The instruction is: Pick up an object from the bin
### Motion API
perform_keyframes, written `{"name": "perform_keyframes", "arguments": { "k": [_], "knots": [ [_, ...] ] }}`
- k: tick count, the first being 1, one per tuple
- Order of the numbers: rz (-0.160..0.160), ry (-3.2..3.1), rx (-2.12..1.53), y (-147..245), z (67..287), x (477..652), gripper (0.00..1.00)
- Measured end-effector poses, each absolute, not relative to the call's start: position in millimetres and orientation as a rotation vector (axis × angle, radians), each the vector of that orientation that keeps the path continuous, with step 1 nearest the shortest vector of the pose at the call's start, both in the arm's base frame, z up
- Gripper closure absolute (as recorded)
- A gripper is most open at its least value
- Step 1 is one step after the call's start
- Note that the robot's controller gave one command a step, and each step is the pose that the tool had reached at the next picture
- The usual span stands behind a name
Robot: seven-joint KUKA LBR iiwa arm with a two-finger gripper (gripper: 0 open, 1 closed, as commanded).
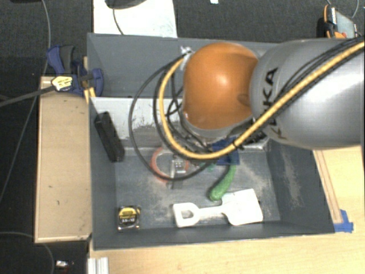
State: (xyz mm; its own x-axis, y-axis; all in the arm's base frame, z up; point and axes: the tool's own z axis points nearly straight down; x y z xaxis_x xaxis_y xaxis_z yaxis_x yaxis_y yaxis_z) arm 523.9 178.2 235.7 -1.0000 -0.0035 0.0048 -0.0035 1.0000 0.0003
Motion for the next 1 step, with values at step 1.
{"name": "perform_keyframes", "arguments": {
  "k": [1],
  "knots": [
    [-0.002, -3.144, -0.002, 176.9, 239.5, 525.8, 0.0]
  ]
}}
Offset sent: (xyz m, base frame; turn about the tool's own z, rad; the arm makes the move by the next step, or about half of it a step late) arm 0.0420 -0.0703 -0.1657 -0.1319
